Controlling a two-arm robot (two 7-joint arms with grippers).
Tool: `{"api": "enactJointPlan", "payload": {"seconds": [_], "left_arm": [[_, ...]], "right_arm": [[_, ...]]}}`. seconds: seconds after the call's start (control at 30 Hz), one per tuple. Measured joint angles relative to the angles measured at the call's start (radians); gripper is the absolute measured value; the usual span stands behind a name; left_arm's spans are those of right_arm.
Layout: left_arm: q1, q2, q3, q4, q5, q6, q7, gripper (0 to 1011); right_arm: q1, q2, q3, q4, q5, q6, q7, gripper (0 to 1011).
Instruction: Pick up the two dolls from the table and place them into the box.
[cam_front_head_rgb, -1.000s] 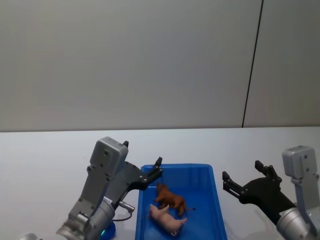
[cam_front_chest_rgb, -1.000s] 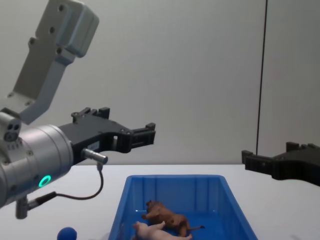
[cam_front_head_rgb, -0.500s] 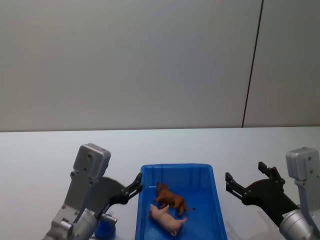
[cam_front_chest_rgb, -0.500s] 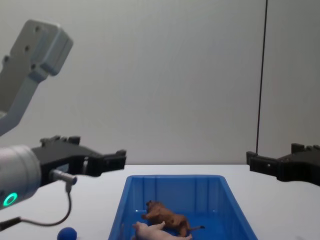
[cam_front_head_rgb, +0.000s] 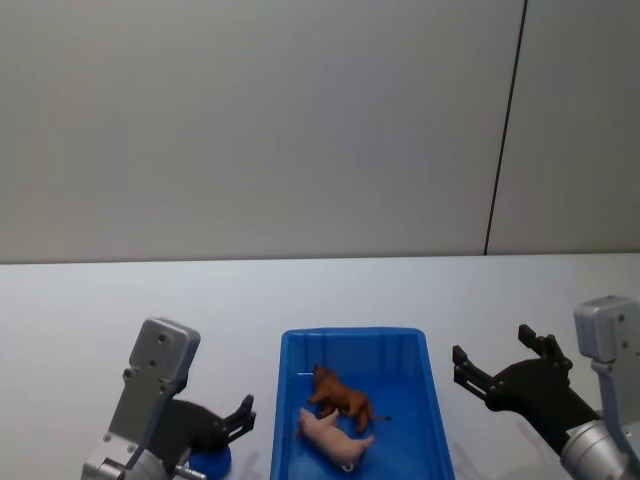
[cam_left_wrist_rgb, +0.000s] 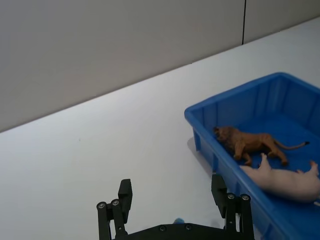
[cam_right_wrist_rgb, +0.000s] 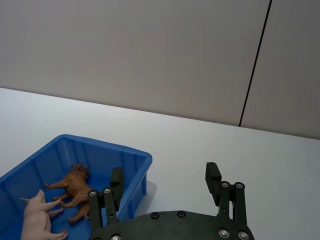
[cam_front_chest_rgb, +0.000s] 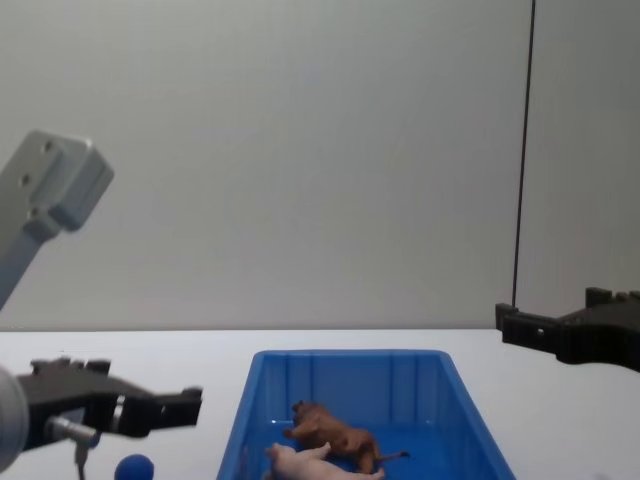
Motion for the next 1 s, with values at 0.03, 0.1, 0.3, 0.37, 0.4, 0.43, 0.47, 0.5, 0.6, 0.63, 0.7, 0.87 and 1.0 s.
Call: {"api": "enactJointPlan", "payload": {"seconds": [0.03,0.1,0.3,0.37,0.4,0.43,0.47,0.5,0.6,0.63,0.7,0.87,1.0], "left_arm": [[0.001,0.001,-0.001,0.003,-0.002,0.006,0.000,1001],[0.003,0.003,-0.003,0.011,-0.006,0.018,-0.003,1001],[0.004,0.007,-0.009,0.033,-0.013,0.045,-0.023,1001],[0.004,0.008,-0.011,0.041,-0.015,0.054,-0.033,1001],[0.003,0.008,-0.011,0.043,-0.015,0.057,-0.037,1000],[0.003,0.008,-0.012,0.046,-0.015,0.060,-0.040,980],[0.002,0.008,-0.012,0.048,-0.016,0.063,-0.044,967],[0.001,0.009,-0.013,0.053,-0.015,0.070,-0.054,944],[-0.001,0.009,-0.014,0.059,-0.013,0.078,-0.065,863],[-0.003,0.009,-0.014,0.063,-0.011,0.083,-0.072,847],[-0.004,0.009,-0.015,0.066,-0.009,0.086,-0.077,793],[-0.008,0.006,-0.016,0.078,-0.003,0.093,-0.094,645],[-0.009,0.005,-0.017,0.084,0.001,0.094,-0.103,516]], "right_arm": [[0.000,0.000,0.000,0.000,0.000,0.000,0.000,1001],[0.000,0.000,0.000,-0.001,0.000,0.000,0.000,1001],[-0.001,0.001,0.000,-0.001,0.001,0.000,-0.001,1001],[-0.001,0.001,0.000,-0.001,0.001,0.000,-0.001,1001],[-0.001,0.001,0.000,-0.001,0.001,0.000,-0.001,1001],[-0.001,0.001,0.000,-0.002,0.001,0.000,-0.001,1001],[-0.001,0.001,0.000,-0.002,0.001,0.000,-0.001,1001],[-0.001,0.001,0.000,-0.002,0.001,0.000,-0.001,1001],[-0.001,0.001,0.000,-0.002,0.001,0.000,-0.002,1001],[-0.002,0.001,0.000,-0.002,0.001,0.000,-0.002,1001],[-0.002,0.001,0.000,-0.002,0.001,0.000,-0.002,1001],[-0.002,0.001,0.000,-0.002,0.001,0.000,-0.002,1001],[-0.002,0.001,0.000,-0.002,0.001,0.000,-0.002,1001]]}}
